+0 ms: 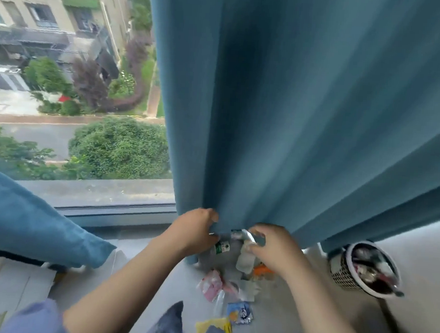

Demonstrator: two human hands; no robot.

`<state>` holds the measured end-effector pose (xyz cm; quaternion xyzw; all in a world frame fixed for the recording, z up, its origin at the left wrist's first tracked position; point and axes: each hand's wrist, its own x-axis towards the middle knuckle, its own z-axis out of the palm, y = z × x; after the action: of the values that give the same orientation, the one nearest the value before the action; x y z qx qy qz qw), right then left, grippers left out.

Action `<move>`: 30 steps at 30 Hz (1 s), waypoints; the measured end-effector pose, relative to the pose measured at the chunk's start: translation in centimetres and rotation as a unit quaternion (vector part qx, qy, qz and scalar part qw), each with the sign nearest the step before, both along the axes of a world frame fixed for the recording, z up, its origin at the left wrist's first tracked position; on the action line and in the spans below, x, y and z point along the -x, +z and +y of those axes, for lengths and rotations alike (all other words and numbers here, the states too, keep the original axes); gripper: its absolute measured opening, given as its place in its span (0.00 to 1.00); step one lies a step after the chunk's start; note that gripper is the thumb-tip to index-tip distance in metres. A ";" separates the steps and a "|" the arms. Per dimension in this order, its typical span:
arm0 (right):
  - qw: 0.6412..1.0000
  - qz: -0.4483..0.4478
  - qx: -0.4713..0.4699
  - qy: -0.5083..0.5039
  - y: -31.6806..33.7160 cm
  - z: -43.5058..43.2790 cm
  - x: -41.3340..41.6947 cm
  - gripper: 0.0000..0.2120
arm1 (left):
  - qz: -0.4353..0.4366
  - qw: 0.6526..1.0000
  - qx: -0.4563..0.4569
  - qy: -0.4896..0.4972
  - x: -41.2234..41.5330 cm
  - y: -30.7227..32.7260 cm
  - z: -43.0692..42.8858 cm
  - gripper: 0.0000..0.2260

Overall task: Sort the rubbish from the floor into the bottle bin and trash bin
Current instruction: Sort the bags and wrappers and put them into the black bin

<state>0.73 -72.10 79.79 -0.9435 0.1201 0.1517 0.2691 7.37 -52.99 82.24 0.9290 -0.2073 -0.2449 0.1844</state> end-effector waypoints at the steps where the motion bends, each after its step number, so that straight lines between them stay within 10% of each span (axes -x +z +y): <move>1: 1.000 -0.004 0.008 -0.023 0.2 -0.1 0.8 0.12 | -0.002 1.000 0.000 -0.020 0.2 0.0 -0.3 0.18; 30: 0.929 0.119 -0.073 -0.344 -12.2 2.6 20.7 0.17 | 0.019 0.930 -0.103 -0.353 5.6 -10.4 -8.0 0.11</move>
<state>-20.01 -69.48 67.63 -0.7972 0.4571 0.1695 0.3562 1.74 -60.98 71.82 0.8052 -0.4916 -0.3314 -0.0070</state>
